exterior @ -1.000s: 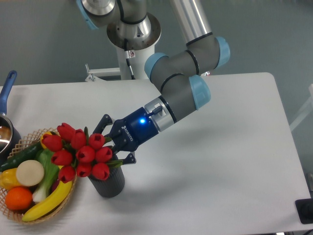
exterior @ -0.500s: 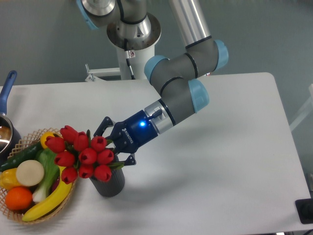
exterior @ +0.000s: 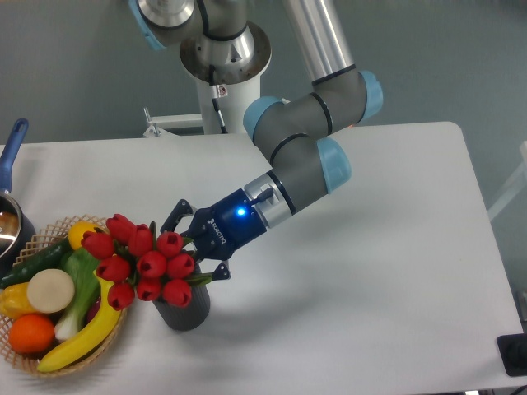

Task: Insert the flowers into the vase
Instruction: 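Tilt the tulips upright inside the vase while pushing them down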

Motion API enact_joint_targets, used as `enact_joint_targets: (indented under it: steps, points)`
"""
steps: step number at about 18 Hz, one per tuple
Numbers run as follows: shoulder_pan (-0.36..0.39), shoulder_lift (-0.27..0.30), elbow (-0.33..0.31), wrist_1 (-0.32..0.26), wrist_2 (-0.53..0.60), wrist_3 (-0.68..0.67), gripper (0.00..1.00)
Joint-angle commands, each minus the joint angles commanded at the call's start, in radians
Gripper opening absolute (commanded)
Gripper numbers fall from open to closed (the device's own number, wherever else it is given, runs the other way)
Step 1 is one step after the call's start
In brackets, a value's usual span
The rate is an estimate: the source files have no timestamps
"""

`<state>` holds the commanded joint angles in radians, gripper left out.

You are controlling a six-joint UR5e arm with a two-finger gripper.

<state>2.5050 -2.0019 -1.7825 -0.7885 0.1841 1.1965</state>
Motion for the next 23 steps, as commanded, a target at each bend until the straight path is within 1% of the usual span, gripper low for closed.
enact_joint_targets:
  steps: [6, 10, 14, 18, 20, 21, 23]
  points:
    - [0.011, 0.000, -0.021, 0.002, 0.000, 0.035, 0.40]
    - [0.011, 0.000, -0.026, 0.000, 0.000, 0.043, 0.45]
    - [0.011, 0.000, -0.026, 0.000, 0.000, 0.043, 0.47]
    - [0.011, 0.000, -0.026, 0.000, 0.002, 0.043, 0.56]
    - [0.011, 0.000, -0.026, 0.002, 0.002, 0.044, 0.64]
    - [0.011, 0.002, -0.026, 0.002, 0.002, 0.049, 0.70]
    - [0.011, 0.002, -0.026, 0.002, 0.002, 0.057, 0.73]
